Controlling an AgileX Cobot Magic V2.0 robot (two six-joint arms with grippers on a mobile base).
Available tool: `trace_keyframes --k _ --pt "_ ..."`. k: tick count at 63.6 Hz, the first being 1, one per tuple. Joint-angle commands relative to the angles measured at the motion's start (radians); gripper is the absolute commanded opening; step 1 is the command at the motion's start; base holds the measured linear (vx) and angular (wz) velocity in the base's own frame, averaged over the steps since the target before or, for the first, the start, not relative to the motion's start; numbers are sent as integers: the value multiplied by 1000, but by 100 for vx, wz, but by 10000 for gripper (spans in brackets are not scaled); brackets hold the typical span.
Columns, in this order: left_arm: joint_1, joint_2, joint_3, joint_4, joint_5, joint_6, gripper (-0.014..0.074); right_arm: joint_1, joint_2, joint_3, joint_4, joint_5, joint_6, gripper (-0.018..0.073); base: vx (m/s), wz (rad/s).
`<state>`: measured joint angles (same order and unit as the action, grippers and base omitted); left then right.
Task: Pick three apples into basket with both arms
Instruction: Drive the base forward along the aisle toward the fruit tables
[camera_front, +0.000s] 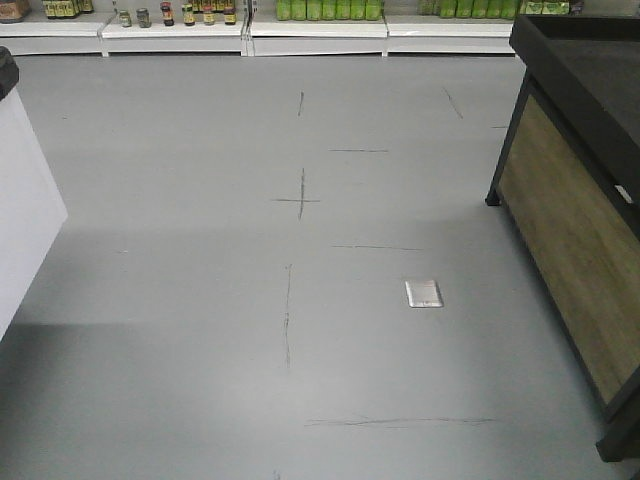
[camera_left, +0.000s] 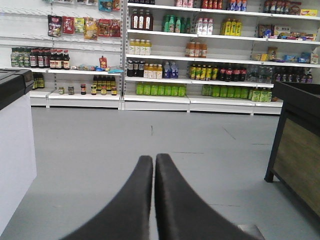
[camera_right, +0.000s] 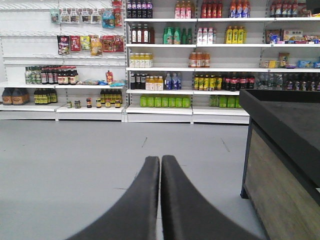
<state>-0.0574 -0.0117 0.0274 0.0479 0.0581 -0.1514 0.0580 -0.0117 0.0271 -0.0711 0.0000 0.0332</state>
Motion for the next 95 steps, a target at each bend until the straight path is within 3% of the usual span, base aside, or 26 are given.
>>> trace_keyframes --k 1,95 --pt "0 -16 3 -8 -70 -6 -6 -9 -13 14 -11 -76 -7 -8 0 0" --pt "0 -16 3 -8 -70 -6 -6 -9 -13 14 -11 -76 -7 -8 1 0"
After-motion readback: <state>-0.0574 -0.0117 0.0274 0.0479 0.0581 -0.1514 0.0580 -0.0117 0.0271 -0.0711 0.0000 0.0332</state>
